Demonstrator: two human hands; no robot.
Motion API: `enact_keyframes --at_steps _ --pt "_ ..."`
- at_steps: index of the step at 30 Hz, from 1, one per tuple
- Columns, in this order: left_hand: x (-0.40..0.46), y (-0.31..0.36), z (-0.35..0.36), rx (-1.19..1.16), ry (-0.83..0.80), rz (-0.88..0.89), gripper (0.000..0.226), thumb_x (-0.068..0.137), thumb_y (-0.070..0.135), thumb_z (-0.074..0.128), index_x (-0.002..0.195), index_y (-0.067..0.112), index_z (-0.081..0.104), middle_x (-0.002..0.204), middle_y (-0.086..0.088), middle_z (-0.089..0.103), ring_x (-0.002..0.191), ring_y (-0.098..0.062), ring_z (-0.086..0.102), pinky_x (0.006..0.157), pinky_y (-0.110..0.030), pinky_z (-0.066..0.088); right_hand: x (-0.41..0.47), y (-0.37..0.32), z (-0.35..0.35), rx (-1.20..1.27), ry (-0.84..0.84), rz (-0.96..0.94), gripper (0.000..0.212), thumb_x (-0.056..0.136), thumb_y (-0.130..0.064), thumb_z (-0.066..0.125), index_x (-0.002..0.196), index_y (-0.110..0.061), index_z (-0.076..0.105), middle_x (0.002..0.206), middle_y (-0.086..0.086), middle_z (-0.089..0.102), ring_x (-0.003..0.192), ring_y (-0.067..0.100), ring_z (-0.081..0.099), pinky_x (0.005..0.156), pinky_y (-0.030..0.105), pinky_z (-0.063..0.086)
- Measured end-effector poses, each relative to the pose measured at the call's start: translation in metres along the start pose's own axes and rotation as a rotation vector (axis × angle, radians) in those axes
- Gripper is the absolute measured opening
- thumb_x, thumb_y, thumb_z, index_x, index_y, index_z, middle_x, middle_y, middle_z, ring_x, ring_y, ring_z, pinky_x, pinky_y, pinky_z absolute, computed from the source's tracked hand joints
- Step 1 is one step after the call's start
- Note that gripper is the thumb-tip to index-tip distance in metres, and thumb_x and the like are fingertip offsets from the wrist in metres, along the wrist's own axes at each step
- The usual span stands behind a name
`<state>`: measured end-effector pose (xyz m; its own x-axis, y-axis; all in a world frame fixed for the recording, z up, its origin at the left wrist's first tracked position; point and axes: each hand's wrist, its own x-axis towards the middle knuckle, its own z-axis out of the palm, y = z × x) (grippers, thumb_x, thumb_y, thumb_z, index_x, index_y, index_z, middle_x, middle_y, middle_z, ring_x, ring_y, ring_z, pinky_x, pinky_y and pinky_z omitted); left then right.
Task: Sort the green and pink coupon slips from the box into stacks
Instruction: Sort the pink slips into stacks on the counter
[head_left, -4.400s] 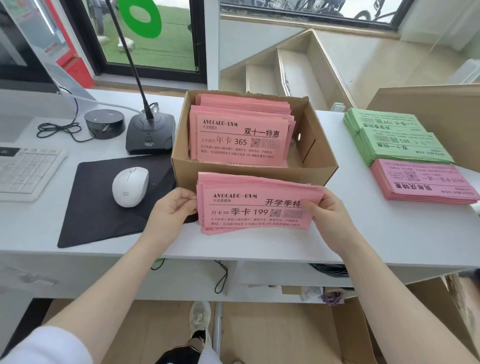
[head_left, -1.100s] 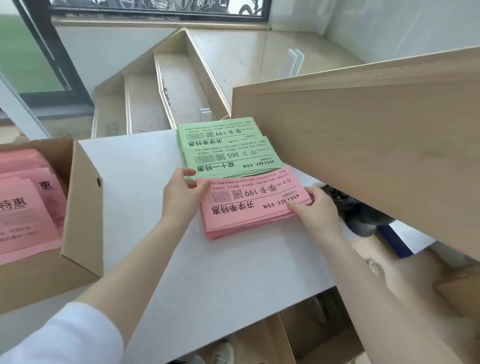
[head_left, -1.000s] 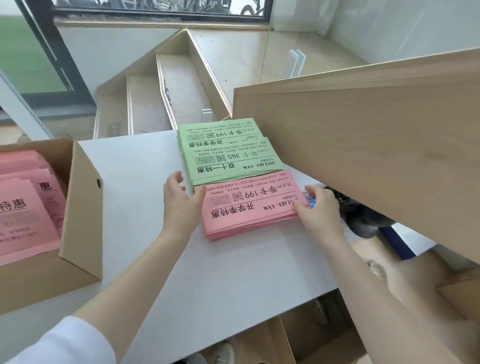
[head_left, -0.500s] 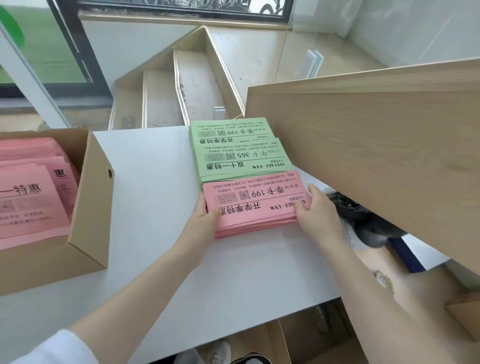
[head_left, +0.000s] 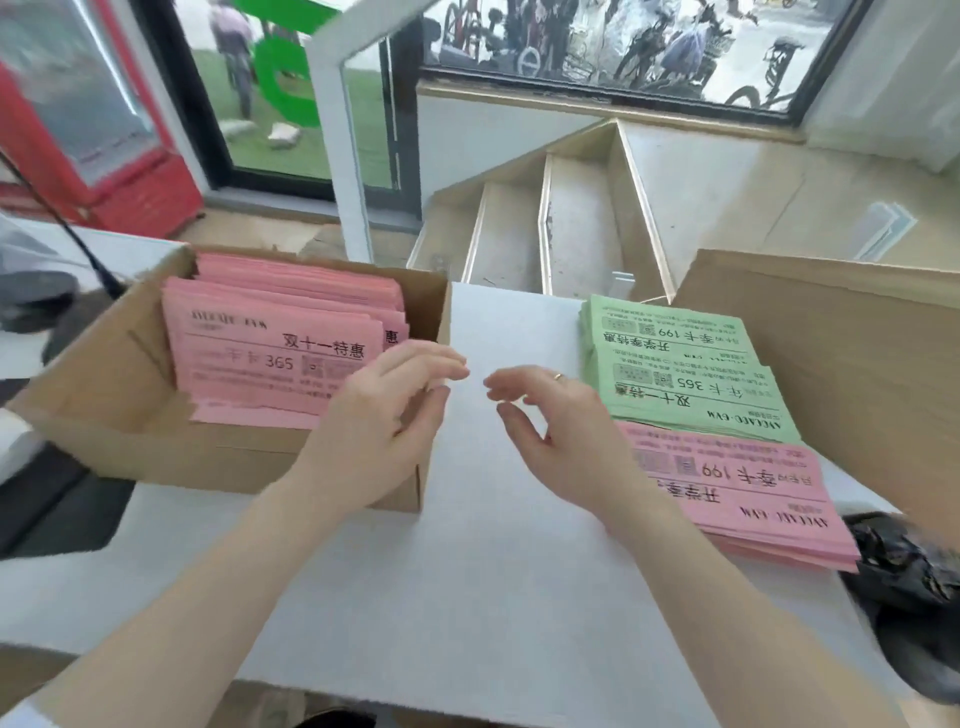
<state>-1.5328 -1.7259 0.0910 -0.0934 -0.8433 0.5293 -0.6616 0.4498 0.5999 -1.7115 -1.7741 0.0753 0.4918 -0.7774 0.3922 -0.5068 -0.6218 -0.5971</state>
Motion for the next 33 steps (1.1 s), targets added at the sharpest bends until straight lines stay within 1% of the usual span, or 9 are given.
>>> enact_keyframes --at_steps 3,6,11,15,18,23,26,30,33 --pt "-0.003 -0.033 -0.05 0.082 0.047 -0.032 0.026 0.086 0.018 0.046 0.098 0.008 0.067 0.105 0.001 0.064 0.099 -0.007 0.057 0.089 -0.017 0.044 0.029 -0.032 0.033 0.042 0.015 -0.124 0.024 0.088 -0.019 0.044 0.096 -0.013 0.065 0.092 -0.003 0.07 0.083 0.018 0.065 0.069 0.04 0.054" --pt "-0.006 -0.069 -0.099 0.131 0.078 -0.074 0.024 0.086 0.014 0.048 0.1 0.009 0.066 0.102 0.006 0.063 0.095 0.004 0.055 0.087 -0.011 0.043 0.061 -0.059 0.066 0.013 0.008 -0.142 0.025 0.085 -0.018 0.044 0.097 -0.013 0.065 0.094 -0.002 0.069 0.083 0.02 0.064 0.068 0.039 0.054" --pt "0.001 -0.138 -0.16 0.253 -0.053 -0.104 0.021 0.089 0.003 0.055 0.105 0.011 0.065 0.103 0.008 0.06 0.089 0.001 0.052 0.082 -0.009 0.041 0.114 -0.088 0.118 -0.152 -0.217 -0.007 0.029 0.09 -0.018 0.051 0.118 -0.017 0.057 0.12 -0.001 0.059 0.112 0.02 0.053 0.09 0.04 0.046" --pt "0.016 -0.189 -0.183 0.307 -0.179 -0.044 0.023 0.087 0.004 0.057 0.107 0.01 0.064 0.106 0.007 0.06 0.08 0.007 0.046 0.072 -0.01 0.035 0.152 -0.1 0.151 -0.375 -0.326 0.036 0.038 0.094 -0.019 0.046 0.132 -0.019 0.047 0.137 -0.003 0.046 0.122 0.022 0.043 0.095 0.033 0.039" --pt "0.029 -0.215 -0.189 0.316 -0.263 0.02 0.026 0.087 0.007 0.058 0.112 0.01 0.062 0.114 0.002 0.061 0.096 -0.006 0.051 0.081 -0.016 0.034 0.168 -0.097 0.172 -0.541 -0.351 0.061 0.044 0.093 -0.013 0.044 0.137 -0.015 0.04 0.141 0.002 0.041 0.123 0.026 0.042 0.099 0.039 0.037" --pt "0.039 -0.239 -0.192 0.289 -0.41 0.087 0.031 0.086 0.01 0.06 0.117 0.011 0.059 0.116 0.0 0.059 0.083 -0.005 0.044 0.079 -0.021 0.038 0.17 -0.094 0.19 -0.603 -0.257 0.047 0.042 0.079 -0.001 0.059 0.121 -0.003 0.056 0.119 0.016 0.055 0.097 0.038 0.055 0.078 0.045 0.049" --pt "0.038 -0.245 -0.192 0.252 -0.429 0.048 0.035 0.086 0.016 0.06 0.121 0.013 0.056 0.122 0.002 0.056 0.108 -0.014 0.051 0.09 -0.024 0.038 0.169 -0.097 0.193 -0.632 -0.243 0.076 0.039 0.074 -0.001 0.065 0.112 -0.001 0.059 0.105 0.018 0.058 0.086 0.038 0.055 0.067 0.044 0.051" --pt "0.038 -0.244 -0.193 0.235 -0.465 0.072 0.038 0.085 0.022 0.063 0.122 0.015 0.056 0.121 0.004 0.056 0.112 -0.015 0.05 0.093 -0.029 0.042 0.172 -0.109 0.191 -0.658 -0.266 0.128 0.03 0.083 -0.012 0.059 0.112 -0.007 0.055 0.104 0.011 0.054 0.093 0.032 0.05 0.077 0.042 0.043" --pt "0.039 -0.242 -0.193 0.275 -0.527 0.109 0.037 0.084 0.028 0.063 0.12 0.017 0.058 0.111 0.003 0.062 0.104 -0.016 0.054 0.091 -0.032 0.043 0.17 -0.121 0.188 -0.653 -0.4 0.206 0.024 0.09 -0.025 0.054 0.109 -0.01 0.055 0.107 0.006 0.049 0.102 0.026 0.046 0.079 0.036 0.041"
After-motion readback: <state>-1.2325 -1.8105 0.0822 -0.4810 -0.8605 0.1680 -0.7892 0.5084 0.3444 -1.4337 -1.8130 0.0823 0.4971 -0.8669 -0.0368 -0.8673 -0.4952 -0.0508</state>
